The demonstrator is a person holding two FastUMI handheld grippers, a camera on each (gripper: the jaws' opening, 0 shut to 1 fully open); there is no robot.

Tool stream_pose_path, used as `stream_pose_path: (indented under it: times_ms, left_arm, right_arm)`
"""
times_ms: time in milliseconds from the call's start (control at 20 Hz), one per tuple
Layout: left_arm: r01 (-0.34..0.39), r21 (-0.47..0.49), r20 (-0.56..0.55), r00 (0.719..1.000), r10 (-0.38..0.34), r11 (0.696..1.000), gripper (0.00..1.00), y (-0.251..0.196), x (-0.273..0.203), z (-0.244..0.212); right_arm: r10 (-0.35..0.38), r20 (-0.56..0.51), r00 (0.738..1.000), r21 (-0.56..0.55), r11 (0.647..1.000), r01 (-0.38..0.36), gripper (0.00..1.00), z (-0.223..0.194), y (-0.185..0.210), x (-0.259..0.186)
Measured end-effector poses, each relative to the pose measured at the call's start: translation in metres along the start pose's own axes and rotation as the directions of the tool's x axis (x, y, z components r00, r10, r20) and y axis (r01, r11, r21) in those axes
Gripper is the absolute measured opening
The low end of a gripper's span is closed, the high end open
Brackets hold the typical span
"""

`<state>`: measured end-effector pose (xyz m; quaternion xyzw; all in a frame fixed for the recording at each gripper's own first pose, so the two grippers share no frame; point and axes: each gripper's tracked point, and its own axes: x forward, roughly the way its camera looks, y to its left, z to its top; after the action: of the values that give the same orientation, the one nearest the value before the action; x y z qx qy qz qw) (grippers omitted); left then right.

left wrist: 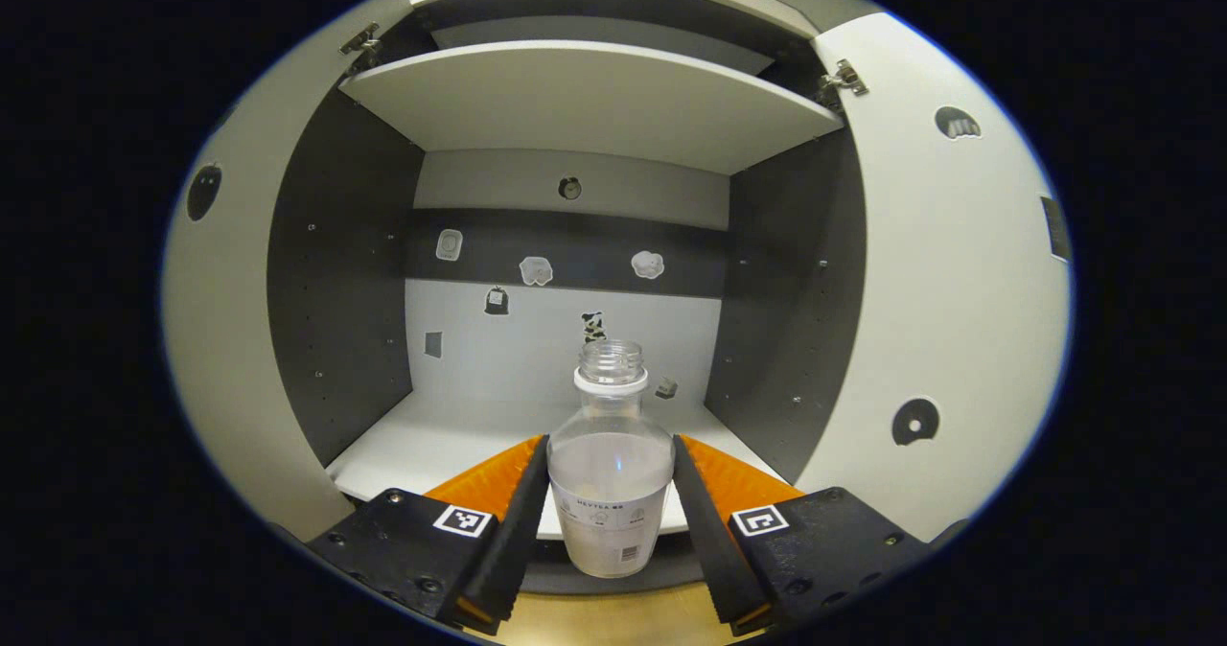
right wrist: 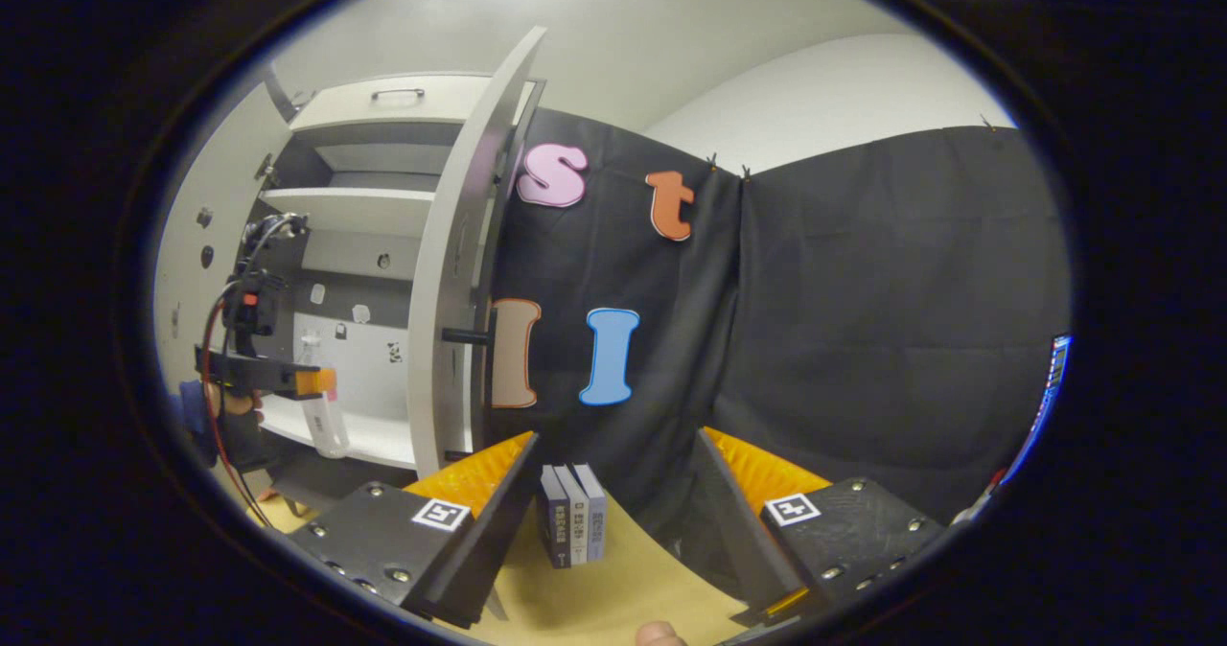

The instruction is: Grasp the bottle in the cabinet with the left hand and place it on the coaster, then close the right door with the right hand and the left door with the left hand.

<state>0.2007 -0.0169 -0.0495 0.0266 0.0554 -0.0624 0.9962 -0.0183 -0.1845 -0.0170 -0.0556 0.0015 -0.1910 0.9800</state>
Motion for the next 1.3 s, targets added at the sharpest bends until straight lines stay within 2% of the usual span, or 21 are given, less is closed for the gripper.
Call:
stream_pose_path:
  times_ms: [400, 650, 700, 750, 1000, 1300]
  left_arm:
    - [0.118, 0.022, -0.015, 0.993, -0.117, 0.993, 0.76, -0.015, -0.076, -0.046]
    - [0.204, 0.005, -0.019, 0.979, -0.204, 0.979, 0.76, -0.021, -0.104, -0.082]
    - [0.218, 0.000, -0.026, 0.976, -0.217, 0.976, 0.76, -0.021, -0.109, -0.092]
    - [0.227, -0.004, -0.034, 0.973, -0.227, 0.974, 0.76, -0.021, -0.113, -0.103]
    - [0.271, 0.020, -0.043, 0.962, -0.270, 0.962, 0.76, -0.024, -0.130, -0.147]
    - [0.307, -0.006, -0.081, 0.949, -0.306, 0.952, 0.76, -0.035, -0.147, -0.198]
  right_arm:
    - [0.010, 0.009, 1.000, 0.024, 1.000, -0.010, 0.96, 0.008, -0.007, -0.010]
    - [0.001, 0.006, 1.000, 0.010, 1.000, -0.001, 0.99, 0.011, -0.008, -0.007]
    - [-0.001, 0.004, 1.000, 0.010, 1.000, 0.001, 0.96, 0.011, -0.007, -0.007]
    - [-0.002, 0.003, 1.000, 0.012, 1.000, 0.002, 0.99, 0.010, -0.008, -0.007]
    - [-0.033, -0.014, 0.999, 0.016, 0.999, 0.033, 0.96, 0.004, -0.020, -0.004]
    - [-0.077, -0.015, 0.997, 0.017, 0.997, 0.077, 0.96, 0.012, -0.046, 0.007]
